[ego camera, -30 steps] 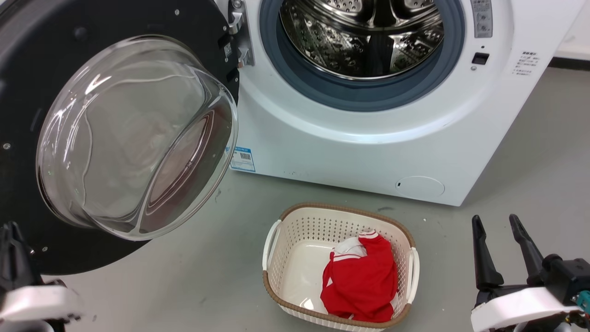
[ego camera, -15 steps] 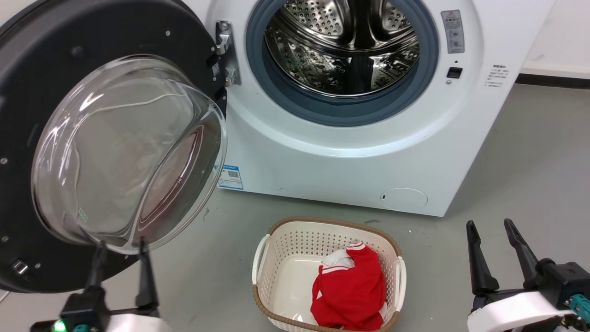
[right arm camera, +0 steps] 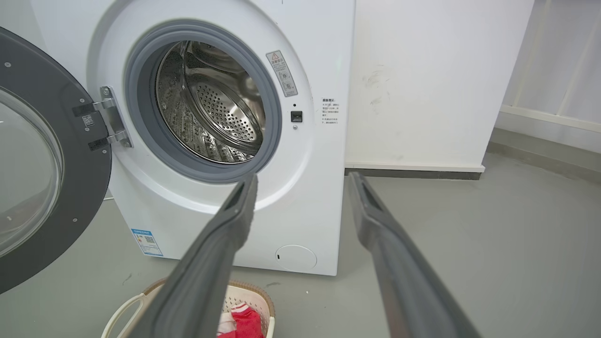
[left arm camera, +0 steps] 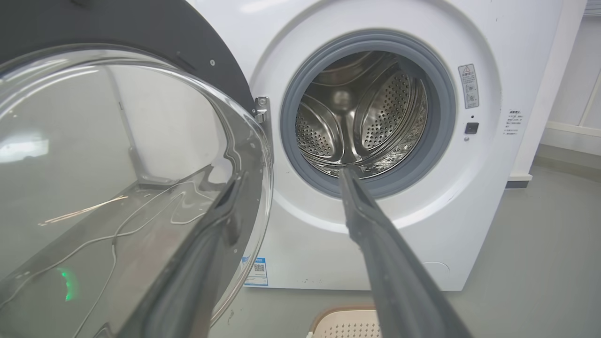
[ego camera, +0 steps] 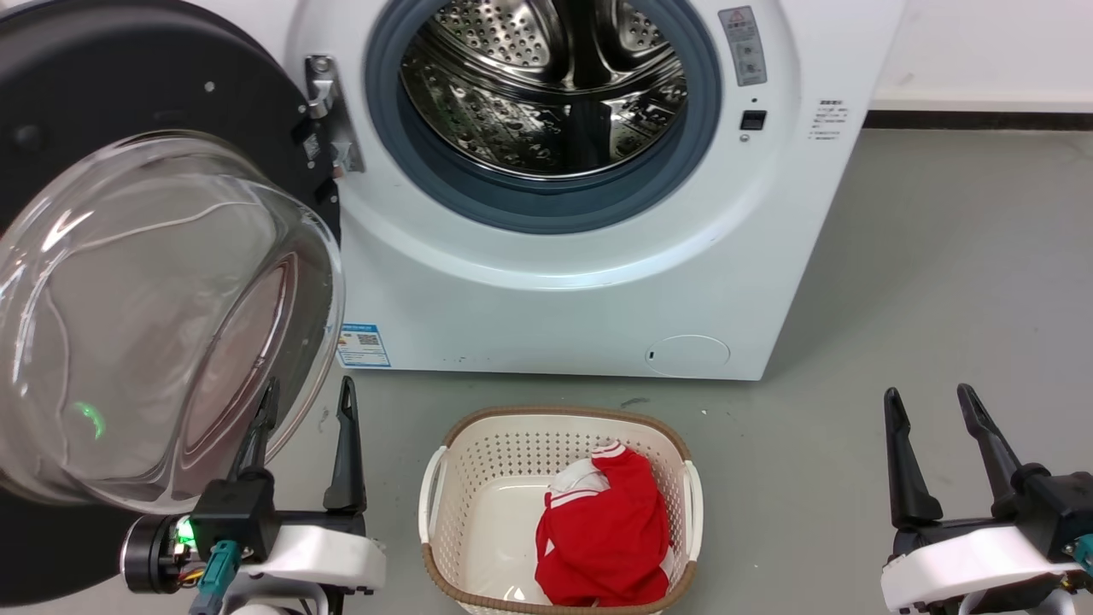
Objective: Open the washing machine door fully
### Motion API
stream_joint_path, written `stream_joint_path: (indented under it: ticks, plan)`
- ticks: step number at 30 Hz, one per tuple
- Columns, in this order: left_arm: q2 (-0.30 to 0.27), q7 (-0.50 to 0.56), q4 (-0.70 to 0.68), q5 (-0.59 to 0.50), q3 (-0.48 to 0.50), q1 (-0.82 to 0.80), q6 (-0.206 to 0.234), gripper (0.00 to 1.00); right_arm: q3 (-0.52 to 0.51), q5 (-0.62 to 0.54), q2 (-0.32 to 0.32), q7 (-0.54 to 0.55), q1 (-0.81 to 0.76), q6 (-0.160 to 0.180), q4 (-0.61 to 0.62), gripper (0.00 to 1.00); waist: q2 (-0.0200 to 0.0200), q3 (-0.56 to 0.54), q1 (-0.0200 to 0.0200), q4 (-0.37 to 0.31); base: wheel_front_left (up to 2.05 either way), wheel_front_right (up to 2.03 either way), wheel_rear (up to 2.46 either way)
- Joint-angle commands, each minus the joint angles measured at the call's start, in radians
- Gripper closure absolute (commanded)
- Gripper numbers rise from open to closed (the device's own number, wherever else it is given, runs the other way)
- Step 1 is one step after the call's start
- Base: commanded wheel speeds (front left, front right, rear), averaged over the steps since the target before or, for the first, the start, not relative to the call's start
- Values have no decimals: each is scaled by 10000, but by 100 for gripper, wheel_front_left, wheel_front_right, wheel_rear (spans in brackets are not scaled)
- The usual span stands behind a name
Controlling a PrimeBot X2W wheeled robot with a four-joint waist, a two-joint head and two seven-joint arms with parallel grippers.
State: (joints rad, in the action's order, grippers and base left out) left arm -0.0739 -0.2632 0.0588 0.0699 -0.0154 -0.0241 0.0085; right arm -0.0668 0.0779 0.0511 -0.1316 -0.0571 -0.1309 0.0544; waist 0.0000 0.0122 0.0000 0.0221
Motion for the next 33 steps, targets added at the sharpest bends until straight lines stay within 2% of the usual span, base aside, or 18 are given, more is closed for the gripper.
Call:
stream_joint_path:
  ticks: [1,33]
  plan:
    - [38,-22,72,-80,-20,-147,-4,0,-33,-91,-18,4,162,3,50,0,0,32,0,-134,0,0,0]
    - [159,-22,511,-93,188,-244,-180,0,239,218,-19,-37,102,5,-231,0,0,113,0,-323,0,0,0]
